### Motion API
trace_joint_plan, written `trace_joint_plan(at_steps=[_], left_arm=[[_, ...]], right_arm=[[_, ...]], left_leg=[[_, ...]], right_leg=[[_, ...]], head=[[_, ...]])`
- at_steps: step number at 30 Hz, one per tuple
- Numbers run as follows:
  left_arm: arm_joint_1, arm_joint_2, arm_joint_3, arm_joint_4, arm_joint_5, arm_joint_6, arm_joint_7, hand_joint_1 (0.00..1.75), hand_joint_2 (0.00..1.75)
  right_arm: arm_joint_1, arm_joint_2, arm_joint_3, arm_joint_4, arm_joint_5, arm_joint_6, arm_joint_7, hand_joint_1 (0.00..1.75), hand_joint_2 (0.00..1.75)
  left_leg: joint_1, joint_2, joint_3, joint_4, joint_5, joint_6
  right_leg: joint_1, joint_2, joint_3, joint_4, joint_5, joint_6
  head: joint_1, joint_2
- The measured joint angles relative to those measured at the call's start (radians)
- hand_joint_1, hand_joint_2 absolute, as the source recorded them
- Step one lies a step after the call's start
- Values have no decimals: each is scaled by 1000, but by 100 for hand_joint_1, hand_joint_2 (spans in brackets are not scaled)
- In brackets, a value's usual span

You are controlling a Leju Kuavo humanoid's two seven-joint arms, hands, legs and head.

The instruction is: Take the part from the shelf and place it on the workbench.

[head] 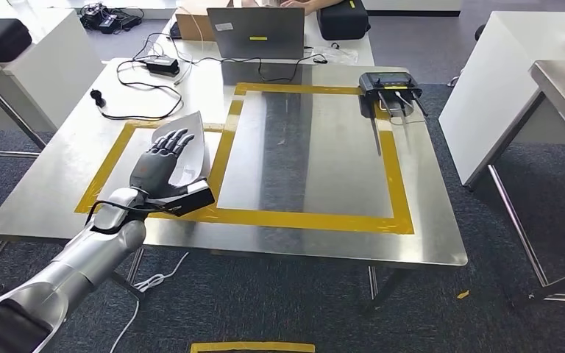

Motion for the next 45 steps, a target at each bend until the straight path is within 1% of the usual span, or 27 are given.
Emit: trace_joint_plan(at_steps=[1,3,5,6,7,8,9,12,14,16,17,19,21,22,23,26,28,30,32,34,37,38,39,40,41,43,45], left_arm=[[3,4,-1,-8,-3,0,1,0,0],[9,10,-4,-26,-8,0,3,0,0],[22,20,-5,-51,-17,2,11,0,0],[33,27,-6,-68,-25,5,18,0,0],[46,36,-6,-89,-36,9,28,0,0],[62,47,-7,-115,-48,12,37,0,0],[76,60,-7,-146,-59,14,47,0,0],[104,95,-2,-244,-85,13,70,0,0],[115,110,4,-297,-103,16,74,0,0],[128,127,14,-351,-135,26,77,0,0],[134,134,21,-378,-156,35,80,0,0],[147,146,37,-436,-202,55,89,0,0],[163,149,53,-499,-240,70,98,0,0],[172,149,59,-530,-255,75,100,0,0],[181,149,65,-558,-267,79,102,0,0],[194,149,75,-604,-287,87,104,0,0],[196,149,77,-614,-291,89,104,0,0],[223,150,93,-679,-320,109,108,0,0],[272,151,116,-755,-359,141,120,0,0],[320,152,142,-792,-377,173,141,0,0],[407,156,199,-834,-350,218,175,0,0],[448,156,225,-845,-325,227,177,0,0],[498,153,262,-856,-291,232,173,0,0],[552,146,305,-865,-249,235,166,0,0],[600,135,349,-872,-207,235,157,0,0],[666,107,433,-877,-134,229,142,0,0],[717,72,509,-874,-68,199,135,0,0]], right_arm=[[1,0,0,0,0,0,-2,0,0],[1,-1,0,0,0,0,-2,0,0],[1,-2,0,0,0,1,-1,0,0],[1,-3,0,0,0,2,0,0,0],[1,-4,0,0,1,2,1,0,0],[1,-4,0,0,1,2,2,0,0],[1,-6,0,0,1,2,3,0,0],[0,-11,0,0,1,2,3,0,0],[-1,-14,0,0,2,1,1,0,0],[-1,-15,0,0,2,-1,0,0,0],[-2,-15,0,0,2,-2,1,0,0],[-3,-16,0,0,2,-5,0,0,0],[-3,-16,0,0,1,-8,0,0,0],[-3,-15,0,0,1,-9,0,0,0],[-3,-15,0,0,1,-9,0,0,0],[-3,-15,0,0,0,-9,0,0,0],[-3,-15,0,0,0,-9,0,0,0],[-1,-16,0,0,-2,-9,0,0,0],[1,-18,-1,0,-8,-9,0,0,0],[3,-18,-2,1,-16,-9,-1,0,0],[4,-18,-7,1,-29,-9,0,0,0],[4,-18,-9,1,-33,-9,0,0,0],[5,-17,-11,1,-37,-9,0,0,0],[6,-16,-14,1,-39,-9,0,0,0],[7,-16,-17,1,-42,-9,0,0,0],[9,-16,-24,1,-44,-9,0,0,0],[8,-15,-28,1,-46,-8,-1,0,0]], left_leg=[[1,1,-6,-3,12,8],[6,3,-26,-9,41,22],[6,4,-54,-9,65,27],[6,4,-69,-7,75,26],[6,5,-83,-5,84,25],[6,7,-96,-3,91,23],[6,8,-106,-1,98,20],[6,11,-126,4,113,9],[8,12,-130,1,124,-4],[10,11,-133,-1,129,-16],[11,10,-139,11,114,-20],[13,7,-166,87,43,-26],[15,7,-198,206,-32,-33],[17,7,-202,246,-45,-38],[19,7,-190,253,-36,-42],[24,7,-146,211,8,-48],[26,7,-126,182,21,-50],[26,2,-67,79,29,-42],[24,0,-32,4,31,-21],[22,4,-47,5,48,2],[16,8,-83,5,77,21],[12,10,-95,6,86,23],[7,13,-106,6,94,25],[1,16,-117,6,102,27],[-4,18,-127,6,110,29],[-9,18,-143,5,126,30],[-4,18,-148,-2,144,22]], right_leg=[[-1,0,-4,-1,-5,7],[-4,-1,-27,49,-73,19],[-5,-2,-61,172,-175,29],[-5,-2,-71,233,-204,33],[-5,-3,-68,270,-210,35],[-5,-3,-48,274,-200,34],[-4,-3,-8,236,-181,32],[4,-3,138,44,-162,10],[12,-3,164,-3,-167,-4],[11,-5,160,-15,-152,-18],[9,-7,157,-21,-142,-28],[4,-11,145,-31,-124,-39],[3,-12,126,-31,-109,-41],[3,-13,115,-30,-101,-39],[1,-13,104,-29,-93,-36],[-4,-13,86,-25,-80,-29],[-5,-13,81,-23,-78,-26],[-6,-9,65,-15,-59,-7],[-7,-5,51,-10,-39,14],[-9,-6,36,24,-84,23],[-7,-7,-9,200,-224,26],[-5,-7,-13,251,-245,24],[-1,-7,-4,274,-247,18],[4,-7,25,259,-231,8],[12,-5,70,210,-208,-7],[29,-3,173,65,-195,-45],[42,-1,225,-23,-204,-64]], head=[[0,0],[2,0],[5,0],[6,0],[7,0],[7,0],[8,0],[9,0],[10,0],[11,0],[11,0],[11,0],[11,0],[12,0],[12,0],[11,0],[12,0],[12,0],[11,0],[14,0],[19,0],[20,0],[22,0],[23,0],[24,0],[23,0],[25,0]])
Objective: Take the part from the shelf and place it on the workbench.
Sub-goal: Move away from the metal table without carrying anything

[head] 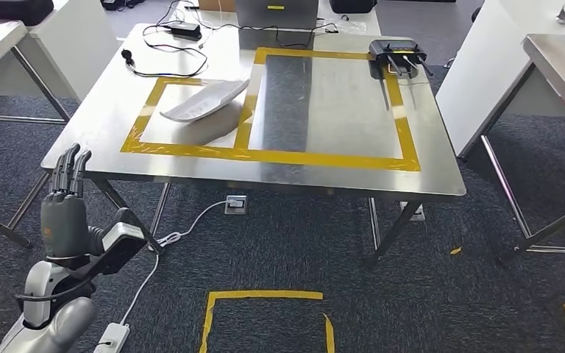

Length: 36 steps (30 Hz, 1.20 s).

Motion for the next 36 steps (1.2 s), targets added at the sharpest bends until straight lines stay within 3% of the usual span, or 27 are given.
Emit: trace_joint_plan(at_steps=[3,4,5,7,8,9,11,13,14,15,18,19,20,22,23,24,25,27,28,30,31,33,34,36], left_arm=[[44,-72,142,134,96,-77,-11,0,0],[36,-92,199,237,122,-93,-29,0,0],[17,-106,258,360,150,-104,-55,0,0],[-32,-133,382,634,235,-139,-104,0,0],[-52,-147,441,759,283,-169,-109,0,0],[-65,-162,495,868,326,-199,-89,0,0],[-72,-191,580,1039,369,-242,39,0,0],[-71,-234,635,1174,358,-238,234,0,0],[-67,-261,651,1226,346,-226,327,0,0],[-63,-290,664,1267,337,-208,402,0,0],[-55,-380,693,1345,327,-166,497,0,0],[-56,-405,699,1365,323,-164,505,0,0],[-57,-420,703,1382,317,-166,510,0,0],[-59,-444,706,1408,298,-182,505,0,0],[-60,-451,706,1416,286,-191,492,0,0],[-60,-457,706,1424,273,-202,473,0,0],[-61,-459,706,1429,258,-214,451,0,0],[-63,-461,698,1439,218,-243,388,0,0],[-65,-461,688,1442,193,-259,349,0,0],[-71,-453,661,1448,148,-286,279,0,0],[-76,-447,648,1451,133,-296,257,0,0],[-87,-433,627,1457,117,-317,243,0,0],[-94,-428,619,1459,112,-334,250,0,0],[-113,-415,605,1462,102,-381,283,0,0]], right_arm=[[1,3,-4,0,3,-3,-5,0,0],[2,4,-4,0,6,-4,-6,0,0],[3,4,-4,0,8,-5,-7,0,0],[3,4,-4,0,9,-5,-7,0,0],[3,3,-5,0,9,-5,-7,0,0],[3,2,-5,0,8,-5,-6,0,0],[3,0,-7,0,3,-5,-5,0,0],[3,-8,-10,0,-4,-5,-4,0,0],[3,-13,-12,0,-7,-5,1,0,0],[2,-17,-15,0,-9,-5,7,0,0],[1,-23,-22,0,-12,-5,17,0,0],[1,-24,-23,0,-12,-5,15,0,0],[1,-25,-24,0,-10,-5,13,0,0],[0,-24,-24,0,-6,-5,11,0,0],[-1,-23,-24,0,-5,-5,11,0,0],[-1,-22,-24,0,-5,-5,11,0,0],[0,-21,-24,0,-5,-6,11,0,0],[0,-18,-24,0,-5,-6,12,0,0],[-1,-17,-24,0,-2,-6,12,0,0],[-3,-15,-23,0,7,-5,12,0,0],[-3,-15,-23,0,11,-4,10,0,0],[-4,-13,-23,0,17,-6,7,0,0],[-5,-13,-23,0,21,-8,7,0,0],[-6,-12,-21,0,32,-11,8,0,0]], left_leg=[[3,-3,-3,-17,19,-16],[3,-6,-11,-7,0,-22],[3,-9,-23,22,-37,-28],[12,-13,-47,126,-130,-43],[17,-14,-52,178,-154,-52],[24,-13,-47,212,-154,-60],[38,-13,1,195,-104,-80],[48,-15,87,85,-96,-103],[49,-19,115,42,-108,-101],[47,-23,130,17,-127,-92],[43,-25,108,31,-127,-43],[43,-24,95,35,-120,-31],[42,-22,81,36,-110,-21],[37,-18,53,36,-86,-10],[34,-17,38,36,-73,-6],[30,-16,22,36,-59,-4],[25,-15,5,37,-46,-3],[17,-15,-25,37,-19,-2],[13,-15,-36,36,-8,-3],[13,-16,-43,28,16,-11],[16,-16,-42,21,28,-17],[20,-16,-41,6,49,-30],[20,-16,-45,9,37,-36],[19,-17,-61,65,-50,-42]], right_leg=[[-2,-2,4,-46,38,-6],[-7,-4,0,-61,57,-7],[-13,-5,-7,-74,75,-7],[-18,-6,-32,-76,99,-2],[-21,-6,-48,-74,109,3],[-26,-6,-65,-68,119,11],[-40,-6,-103,-49,133,26],[-52,-6,-141,-16,139,45],[-52,-6,-154,0,142,55],[-51,-6,-163,12,144,62],[-54,-9,-171,28,144,75],[-55,-10,-177,46,118,78],[-56,-9,-187,82,72,82],[-53,-8,-210,199,-43,82],[-51,-8,-215,259,-78,79],[-48,-8,-211,300,-87,73],[-45,-7,-192,313,-73,65],[-31,-6,-104,237,-23,38],[-23,-7,-43,158,-22,22],[-10,-7,44,28,-43,8],[-6,-7,59,-6,-52,7],[-5,-8,50,-25,-26,11],[-8,-9,42,-33,-11,12],[-15,-14,17,-43,22,10]], head=[[6,0],[7,0],[8,0],[7,0],[6,0],[6,0],[5,0],[-3,0],[-9,0],[-13,0],[-8,0],[-5,0],[-1,0],[5,0],[7,0],[8,0],[8,0],[9,0],[8,0],[9,0],[11,0],[17,0],[18,0],[14,0]])
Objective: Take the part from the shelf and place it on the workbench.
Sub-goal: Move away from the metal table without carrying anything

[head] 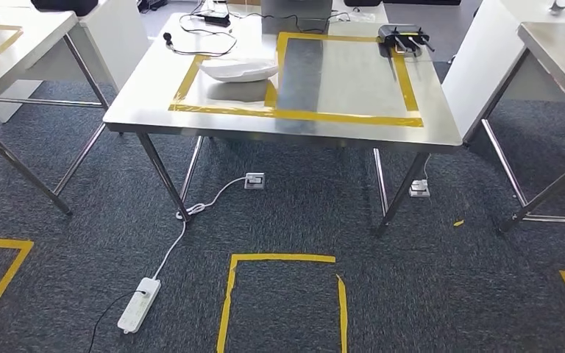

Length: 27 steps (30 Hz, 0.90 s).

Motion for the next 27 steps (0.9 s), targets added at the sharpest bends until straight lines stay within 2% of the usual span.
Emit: trace_joint_plan(at_steps=[1,2,3,4,5,6,7,8,9,10,12,13,14,15,16,17,18,19,20,21,22,23,24,25,26,27], left_arm=[[-13,5,-7,0,-6,-19,17,0,0],[-26,10,-14,0,-10,-32,29,0,0],[-39,13,-20,0,-13,-38,35,0,0],[-51,15,-26,0,-17,-44,38,0,0],[-59,15,-32,0,-22,-49,39,0,0],[-64,13,-39,0,-30,-54,40,0,0],[-68,9,-47,1,-40,-57,42,0,0],[-70,5,-56,1,-50,-59,45,0,0],[-70,0,-65,2,-57,-63,50,0,0],[-69,-6,-72,3,-62,-68,56,0,0],[-61,-20,-82,7,-64,-85,73,0,0],[-56,-27,-85,10,-60,-94,79,0,0],[-49,-32,-86,12,-53,-102,82,0,0],[-40,-36,-86,13,-46,-107,82,0,0],[-31,-38,-86,14,-41,-109,79,0,0],[-22,-40,-86,15,-38,-109,75,0,0],[-13,-42,-86,16,-36,-109,72,0,0],[-7,-44,-86,17,-34,-109,70,0,0],[-2,-45,-86,18,-32,-109,69,0,0],[0,-46,-86,19,-33,-109,71,0,0],[2,-47,-86,20,-36,-108,77,0,0],[3,-47,-86,21,-41,-106,87,0,0],[4,-47,-86,21,-46,-100,99,0,0],[5,-46,-87,21,-49,-90,109,0,0],[7,-44,-87,21,-48,-78,115,0,0],[9,-42,-86,22,-43,-66,113,0,0]], right_arm=[[0,0,0,0,4,0,1,0,0],[0,0,1,0,6,0,2,0,0],[-1,0,1,0,8,0,2,0,0],[-3,0,1,0,9,0,2,0,0],[-4,0,1,0,10,0,2,0,0],[-5,0,1,0,11,0,2,0,0],[-6,0,1,0,11,0,2,0,0],[-6,-1,1,0,10,0,4,0,0],[-6,-1,1,0,9,0,4,0,0],[-7,-2,1,0,7,0,5,0,0],[-6,-3,1,0,1,0,5,0,0],[-4,-4,1,0,-2,0,4,0,0],[-2,-4,1,1,-5,0,3,0,0],[1,-5,1,1,-7,1,4,0,0],[2,-5,0,1,-9,1,5,0,0],[3,-5,0,1,-11,1,6,0,0],[3,-5,0,1,-12,0,6,0,0],[4,-5,0,1,-13,0,7,0,0],[4,-5,0,1,-14,0,7,0,0],[4,-5,0,1,-14,0,9,0,0],[3,-5,0,1,-14,0,10,0,0],[1,-6,0,1,-12,0,12,0,0],[0,-6,0,1,-9,0,12,0,0],[0,-5,0,1,-5,0,12,0,0],[0,-5,0,1,0,0,11,0,0],[1,-5,1,1,5,0,10,0,0]], left_leg=[[0,0,-9,54,-57,-3],[0,0,-14,114,-95,-7],[0,0,-13,165,-107,-10],[0,0,-2,195,-92,-12],[0,1,23,194,-61,-13],[0,1,65,161,-34,-13],[-1,1,120,99,-32,-11],[-3,0,171,28,-49,-6],[-5,0,207,-29,-72,1],[-8,0,223,-64,-92,9],[-9,3,215,-74,-85,28],[-9,6,207,-74,-75,37],[-6,9,195,-76,-63,45],[-4,11,181,-77,-50,50],[-4,12,165,-76,-37,52],[-4,13,149,-75,-24,52],[-3,14,132,-73,-11,50],[-2,15,114,-70,3,48],[-1,15,96,-67,16,44],[1,15,78,-63,28,40],[3,15,64,-61,40,35],[4,14,53,-59,51,28],[5,14,47,-60,62,20],[5,14,45,-63,74,12],[6,13,45,-69,85,4],[8,13,45,-75,96,-3]], right_leg=[[0,-1,-17,1,14,-2],[0,-4,-36,5,27,-2],[0,-7,-56,9,39,-1],[0,-9,-76,15,52,1],[-1,-11,-97,23,63,3],[-1,-11,-117,32,74,7],[-1,-11,-135,42,83,11],[-1,-11,-150,51,91,16],[-1,-10,-159,58,99,22],[-1,-10,-163,61,107,27],[-3,-8,-167,61,121,39],[-5,-5,-172,68,110,47],[-7,-2,-180,89,78,55],[-11,1,-192,127,30,62],[-14,2,-206,182,-27,69],[-18,3,-217,245,-72,74],[-22,2,-221,299,-92,78],[-25,2,-214,332,-87,81],[-28,2,-191,333,-62,83],[-31,3,-151,298,-31,84],[-33,3,-97,233,-18,84],[-31,5,-40,153,-23,81],[-28,7,-1,89,-35,75],[-24,10,22,46,-50,68],[-19,11,26,28,-53,59],[-18,11,18,29,-43,50]], head=[[-2,0],[-4,0],[-4,0],[-5,0],[-5,0],[-5,0],[-7,0],[-7,0],[-7,0],[-8,0],[-8,0],[-9,0],[-8,0],[-6,0],[-5,0],[-4,0],[-3,0],[-3,0],[-3,0],[-3,0],[-3,0],[-3,0],[-4,0],[-3,0],[-2,0],[-2,0]])
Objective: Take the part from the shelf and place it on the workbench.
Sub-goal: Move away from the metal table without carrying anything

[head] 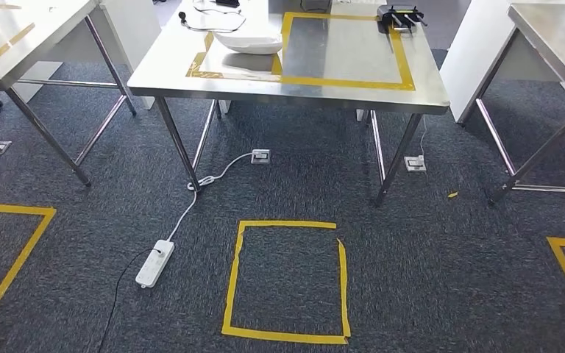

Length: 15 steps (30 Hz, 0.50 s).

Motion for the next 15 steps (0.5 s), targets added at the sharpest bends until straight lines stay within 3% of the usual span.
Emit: trace_joint_plan(at_steps=[1,2,5,6,7,8,10,12,13,15], left_arm=[[3,4,1,1,6,10,-12,0,0],[5,9,2,1,9,16,-29,0,0],[1,30,3,2,-16,18,-90,0,0],[-5,36,1,1,-28,15,-101,0,0],[-12,41,-2,0,-39,10,-105,0,0],[-20,43,-8,-2,-50,4,-106,0,0],[-34,45,-23,-6,-75,-8,-103,0,0],[-46,43,-38,-11,-92,-14,-90,0,0],[-51,40,-43,-12,-96,-15,-79,0,0],[-53,35,-50,-12,-101,-15,-55,0,0]], right_arm=[[0,0,1,0,6,0,0,0,0],[0,0,4,1,11,-1,0,0,0],[-2,4,12,1,15,-1,1,0,0],[-3,7,14,1,14,-1,1,0,0],[-4,10,15,1,14,-1,1,0,0],[-7,14,17,1,14,-1,1,0,0],[-12,20,20,1,16,-1,1,0,0],[-20,25,22,0,11,-1,5,0,0],[-24,27,22,-1,7,-1,8,0,0],[-32,29,22,-2,3,-1,11,0,0]], left_leg=[[2,-1,-4,0,-3,-6],[3,-3,-10,13,-27,-10],[2,-6,-42,158,-187,-15],[0,-6,-47,218,-218,-16],[-2,-6,-41,259,-220,-15],[-4,-6,-23,273,-199,-11],[-12,-7,63,203,-149,3],[-21,-7,172,58,-166,19],[-24,-7,204,5,-185,24],[-27,-6,212,-31,-191,32]], right_leg=[[0,-3,-7,-3,11,-10],[-1,-5,-18,-6,25,-21],[4,-11,-65,-8,68,-41],[7,-13,-84,-6,81,-43],[11,-15,-102,-3,95,-44],[14,-16,-121,1,108,-45],[19,-17,-157,11,133,-44],[23,-17,-181,18,155,-38],[23,-17,-186,19,165,-34],[20,-17,-188,15,188,-22]], head=[[2,0],[1,0],[-5,0],[-6,0],[-6,0],[-6,0],[-7,0],[-8,0],[-8,0],[-8,0]])
